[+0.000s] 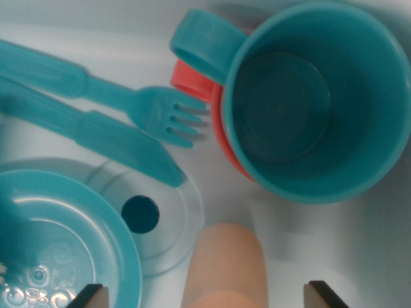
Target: Pick detergent from the sink
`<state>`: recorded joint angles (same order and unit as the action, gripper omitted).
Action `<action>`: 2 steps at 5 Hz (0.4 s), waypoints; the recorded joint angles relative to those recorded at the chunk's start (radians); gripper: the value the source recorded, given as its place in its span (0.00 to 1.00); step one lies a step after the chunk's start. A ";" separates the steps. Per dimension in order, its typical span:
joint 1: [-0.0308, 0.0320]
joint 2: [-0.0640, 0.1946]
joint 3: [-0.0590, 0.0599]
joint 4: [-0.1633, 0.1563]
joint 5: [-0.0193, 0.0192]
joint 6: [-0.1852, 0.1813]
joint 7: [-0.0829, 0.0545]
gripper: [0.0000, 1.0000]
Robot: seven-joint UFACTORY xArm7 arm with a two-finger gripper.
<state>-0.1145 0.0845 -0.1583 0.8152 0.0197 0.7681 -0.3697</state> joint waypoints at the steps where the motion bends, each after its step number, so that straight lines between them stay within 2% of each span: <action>1: 0.0000 0.000 0.000 0.000 0.0000 0.000 0.000 0.00; 2: 0.0000 0.000 0.000 0.000 0.0000 0.000 0.000 1.00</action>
